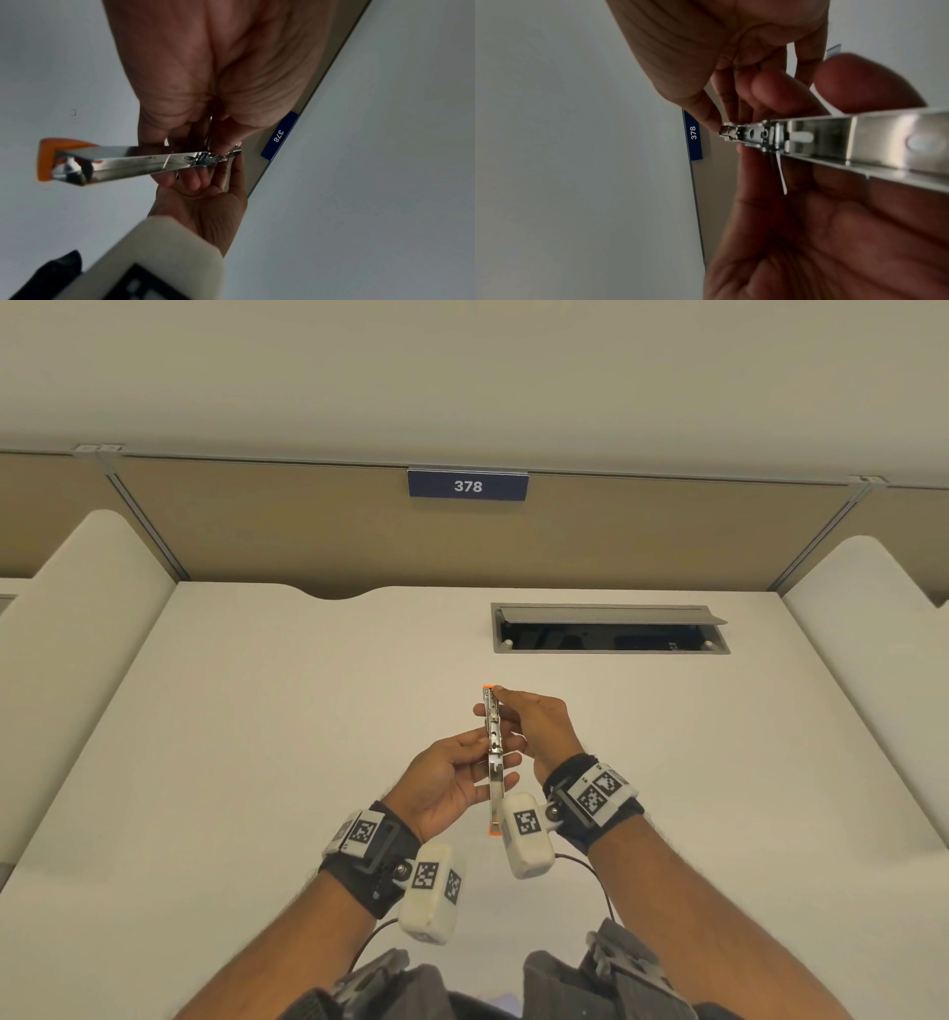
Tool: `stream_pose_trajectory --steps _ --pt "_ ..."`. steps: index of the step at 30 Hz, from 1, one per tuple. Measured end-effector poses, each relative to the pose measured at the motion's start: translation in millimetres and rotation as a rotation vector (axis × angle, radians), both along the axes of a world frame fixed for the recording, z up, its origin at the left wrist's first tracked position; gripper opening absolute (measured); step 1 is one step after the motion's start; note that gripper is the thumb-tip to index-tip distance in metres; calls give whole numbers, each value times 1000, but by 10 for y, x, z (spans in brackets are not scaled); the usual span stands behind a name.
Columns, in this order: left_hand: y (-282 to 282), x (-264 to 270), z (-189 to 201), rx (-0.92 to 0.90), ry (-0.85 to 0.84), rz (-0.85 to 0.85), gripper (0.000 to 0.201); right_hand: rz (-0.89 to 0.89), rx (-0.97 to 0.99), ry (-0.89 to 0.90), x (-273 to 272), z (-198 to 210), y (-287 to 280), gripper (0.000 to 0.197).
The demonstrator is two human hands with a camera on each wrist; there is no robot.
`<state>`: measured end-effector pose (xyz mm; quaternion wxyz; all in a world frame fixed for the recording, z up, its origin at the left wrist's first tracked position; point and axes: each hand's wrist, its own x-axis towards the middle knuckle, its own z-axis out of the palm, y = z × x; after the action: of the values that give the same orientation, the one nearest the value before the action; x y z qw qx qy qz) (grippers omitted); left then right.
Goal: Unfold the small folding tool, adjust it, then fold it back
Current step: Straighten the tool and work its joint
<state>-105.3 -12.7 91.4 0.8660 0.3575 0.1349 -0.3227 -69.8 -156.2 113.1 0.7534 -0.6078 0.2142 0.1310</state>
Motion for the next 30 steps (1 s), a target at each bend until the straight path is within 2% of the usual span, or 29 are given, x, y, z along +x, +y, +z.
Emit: stream_pose_trajectory --steps 5,9,14,18,22,28,30 --pt "34 13 1 -78 61 -4 41 -6 -11 46 29 -5 -5 32" --pt "34 0 -10 -102 21 -26 44 -18 48 74 40 -25 -1 34" --pt "30 -21 -21 -61 -63 -76 43 18 138 188 85 -66 -10 31" --pt "3 -26 -43 -73 -79 -74 39 18 207 228 110 -40 0 21" --pt "-19 -28 -53 -101 -81 -48 38 -4 275 263 100 17 31 21" --pt "-42 -27 -86 -140 -25 23 43 -4 208 293 81 -29 35 30" --pt "-71 -21 -80 -152 14 45 34 -5 185 305 75 -46 47 33"
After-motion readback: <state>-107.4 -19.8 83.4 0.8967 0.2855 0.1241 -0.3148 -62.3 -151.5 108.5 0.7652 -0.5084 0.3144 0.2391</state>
